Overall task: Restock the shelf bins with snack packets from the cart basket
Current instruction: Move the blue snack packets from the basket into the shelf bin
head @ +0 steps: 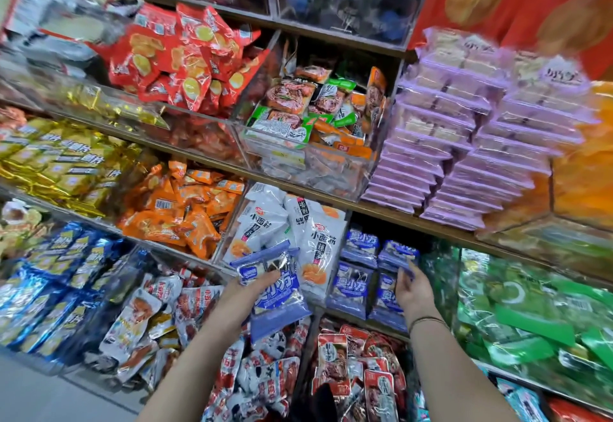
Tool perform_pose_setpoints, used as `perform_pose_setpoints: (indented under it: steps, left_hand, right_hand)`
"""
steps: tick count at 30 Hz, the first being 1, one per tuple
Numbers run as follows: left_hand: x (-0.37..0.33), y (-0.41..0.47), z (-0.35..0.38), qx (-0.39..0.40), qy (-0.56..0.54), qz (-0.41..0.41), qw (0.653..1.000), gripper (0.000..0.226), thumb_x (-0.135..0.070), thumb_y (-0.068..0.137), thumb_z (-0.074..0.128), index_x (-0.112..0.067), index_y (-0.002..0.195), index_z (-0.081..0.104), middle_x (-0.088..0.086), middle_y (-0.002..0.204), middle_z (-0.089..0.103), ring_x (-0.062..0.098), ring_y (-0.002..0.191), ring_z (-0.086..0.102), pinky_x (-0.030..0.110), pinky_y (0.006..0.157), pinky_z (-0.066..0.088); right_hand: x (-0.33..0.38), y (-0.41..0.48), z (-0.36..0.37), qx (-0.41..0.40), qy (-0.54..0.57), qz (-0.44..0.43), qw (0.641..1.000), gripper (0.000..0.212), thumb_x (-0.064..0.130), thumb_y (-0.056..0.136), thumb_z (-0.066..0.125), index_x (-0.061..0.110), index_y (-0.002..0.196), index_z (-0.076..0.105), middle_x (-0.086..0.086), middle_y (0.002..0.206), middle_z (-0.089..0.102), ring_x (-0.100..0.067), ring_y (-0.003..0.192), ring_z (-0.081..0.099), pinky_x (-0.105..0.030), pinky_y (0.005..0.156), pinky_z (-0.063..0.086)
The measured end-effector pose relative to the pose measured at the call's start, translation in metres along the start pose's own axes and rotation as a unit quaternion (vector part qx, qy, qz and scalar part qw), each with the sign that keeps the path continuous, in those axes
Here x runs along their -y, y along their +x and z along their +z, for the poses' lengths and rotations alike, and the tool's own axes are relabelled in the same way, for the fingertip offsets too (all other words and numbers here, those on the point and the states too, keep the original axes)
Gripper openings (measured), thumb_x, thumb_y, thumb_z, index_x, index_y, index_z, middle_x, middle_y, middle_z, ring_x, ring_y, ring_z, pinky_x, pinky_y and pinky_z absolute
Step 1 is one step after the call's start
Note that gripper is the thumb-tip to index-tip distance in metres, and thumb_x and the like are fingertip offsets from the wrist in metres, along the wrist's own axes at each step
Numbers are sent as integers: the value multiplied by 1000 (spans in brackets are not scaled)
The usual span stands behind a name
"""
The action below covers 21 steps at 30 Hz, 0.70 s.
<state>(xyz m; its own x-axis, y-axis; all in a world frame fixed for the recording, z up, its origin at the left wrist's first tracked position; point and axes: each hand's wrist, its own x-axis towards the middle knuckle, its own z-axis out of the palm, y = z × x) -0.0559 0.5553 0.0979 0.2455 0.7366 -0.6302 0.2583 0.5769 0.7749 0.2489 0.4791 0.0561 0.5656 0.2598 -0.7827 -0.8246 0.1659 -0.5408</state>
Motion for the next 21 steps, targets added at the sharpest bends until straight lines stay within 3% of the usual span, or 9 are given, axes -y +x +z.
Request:
perform_pose_setpoints:
  steps: [3,7,9,11,12,14,17,19,21]
  left_hand:
    - [1,1,-1,5,-20,9,1000,135,-76,35,80,-18,146,30,5,147,43,28,131,43,49,110,34]
    - [1,3,-2,14,-26,3,1000,129,-75,38,81,-22,145,33,3,143,48,26,128,46,51,110,34]
    - [1,2,-3,15,-28,5,999,125,-74,38,81,-22,143,38,2,141,51,25,126,49,51,109,34]
    - [-1,2,-3,22,-27,10,999,120,-74,38,82,-23,140,42,1,137,55,24,122,53,51,109,35]
    - [-2,1,-3,20,-27,10,999,121,-74,37,82,-23,140,42,1,137,54,24,122,52,51,109,35]
    - [-2,0,-3,6,-28,1,1000,128,-74,35,81,-21,143,37,3,141,50,27,125,50,51,108,36]
    - [-1,-2,-3,5,-31,-4,999,128,-74,36,81,-19,143,38,8,141,50,31,125,51,53,106,38]
    - [-1,-4,-2,4,-31,-3,999,126,-73,38,82,-19,143,38,9,141,50,32,126,50,54,107,37]
    - [-1,-3,-2,7,-33,-8,999,125,-72,38,82,-19,142,39,9,139,52,32,125,51,54,107,37]
  right_hand:
    - [-4,1,-8,-2,-49,-22,999,40,8,97,48,4,137,44,-14,146,40,-24,137,37,-28,112,31]
    - [-20,-3,-16,-13,-255,-122,959,37,-6,94,44,-3,130,45,-22,121,56,-39,124,48,-32,101,42]
    - [-29,-8,-11,54,-397,-197,895,26,-6,94,41,2,114,55,-13,104,61,-43,106,58,-22,76,51]
    - [-38,-7,2,124,-587,-251,760,28,-1,95,39,7,109,62,-6,97,65,-28,71,63,-19,56,46]
    - [-42,-5,10,148,-658,-261,691,32,1,95,38,8,113,63,-8,104,67,-21,68,61,-18,56,44]
    - [-48,0,28,179,-733,-259,602,37,1,93,38,7,122,61,-14,120,63,-23,84,64,-22,68,45]
    - [-51,12,44,193,-780,-276,527,42,1,91,40,6,131,54,-17,132,55,-30,103,62,-28,74,49]
    - [-50,19,46,197,-792,-280,506,45,1,91,41,8,135,49,-15,138,46,-28,91,61,-24,61,46]
    - [-50,20,45,204,-789,-274,511,43,2,92,41,8,133,51,-15,136,49,-23,79,58,-25,58,44]
